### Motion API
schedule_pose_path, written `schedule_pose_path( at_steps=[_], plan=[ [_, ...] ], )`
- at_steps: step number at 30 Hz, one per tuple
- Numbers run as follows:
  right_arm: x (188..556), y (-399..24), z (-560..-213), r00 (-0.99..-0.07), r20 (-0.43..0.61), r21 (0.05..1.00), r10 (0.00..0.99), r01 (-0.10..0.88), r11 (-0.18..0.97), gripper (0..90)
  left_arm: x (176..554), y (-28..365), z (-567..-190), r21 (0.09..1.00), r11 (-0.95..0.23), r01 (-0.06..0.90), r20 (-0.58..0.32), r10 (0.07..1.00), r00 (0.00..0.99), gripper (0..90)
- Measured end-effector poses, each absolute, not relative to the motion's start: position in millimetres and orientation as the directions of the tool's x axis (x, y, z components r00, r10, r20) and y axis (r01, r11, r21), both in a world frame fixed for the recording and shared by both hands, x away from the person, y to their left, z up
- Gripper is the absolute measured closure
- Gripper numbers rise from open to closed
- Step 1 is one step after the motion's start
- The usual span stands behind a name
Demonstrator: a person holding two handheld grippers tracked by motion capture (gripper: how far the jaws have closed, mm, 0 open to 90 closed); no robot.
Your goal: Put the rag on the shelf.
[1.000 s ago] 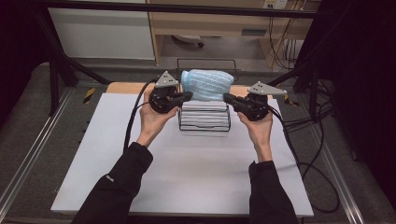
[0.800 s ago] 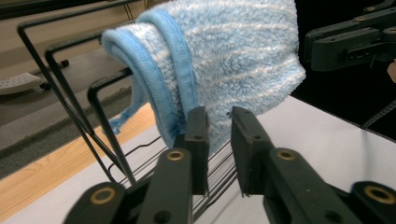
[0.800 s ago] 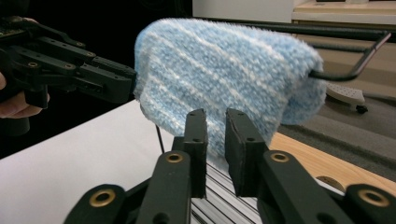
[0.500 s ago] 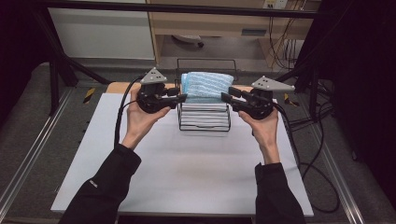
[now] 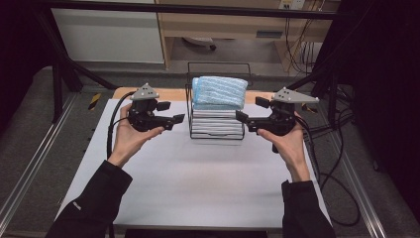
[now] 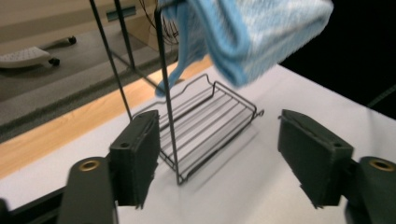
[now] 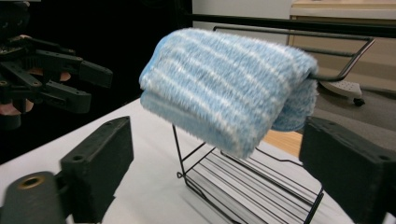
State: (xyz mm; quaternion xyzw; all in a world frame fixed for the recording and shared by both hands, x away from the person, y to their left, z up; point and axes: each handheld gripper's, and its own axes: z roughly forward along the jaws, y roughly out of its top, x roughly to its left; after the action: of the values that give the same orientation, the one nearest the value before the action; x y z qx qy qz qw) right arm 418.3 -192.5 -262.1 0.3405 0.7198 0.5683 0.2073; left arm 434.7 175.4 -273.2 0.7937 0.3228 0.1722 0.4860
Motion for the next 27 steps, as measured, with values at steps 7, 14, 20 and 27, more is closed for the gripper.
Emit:
schedule_pose_path(
  at_steps=[7, 14, 20, 27],
  plan=[
    [409, -194, -292, -0.692, 0.098, 0.949, 0.715, 0.282, 0.142, 5.3, 419, 192, -308, 0.869, -0.334, 0.364, -0.035, 0.693, 0.720, 14.0],
    [399, -199, -329, -0.688, 0.140, 0.924, 0.712, 0.350, 0.156, 2.4, 399, 208, -354, 0.851, -0.337, 0.404, -0.056, 0.706, 0.706, 8.4],
    [392, -208, -360, -0.668, 0.180, 0.897, 0.722, 0.413, 0.158, 0.8, 385, 223, -384, 0.842, -0.315, 0.438, -0.084, 0.726, 0.682, 8.4],
    [385, -222, -395, -0.645, 0.232, 0.867, 0.728, 0.476, 0.146, 0.8, 371, 244, -410, 0.836, -0.308, 0.454, -0.095, 0.734, 0.672, 10.5]
  ],
)
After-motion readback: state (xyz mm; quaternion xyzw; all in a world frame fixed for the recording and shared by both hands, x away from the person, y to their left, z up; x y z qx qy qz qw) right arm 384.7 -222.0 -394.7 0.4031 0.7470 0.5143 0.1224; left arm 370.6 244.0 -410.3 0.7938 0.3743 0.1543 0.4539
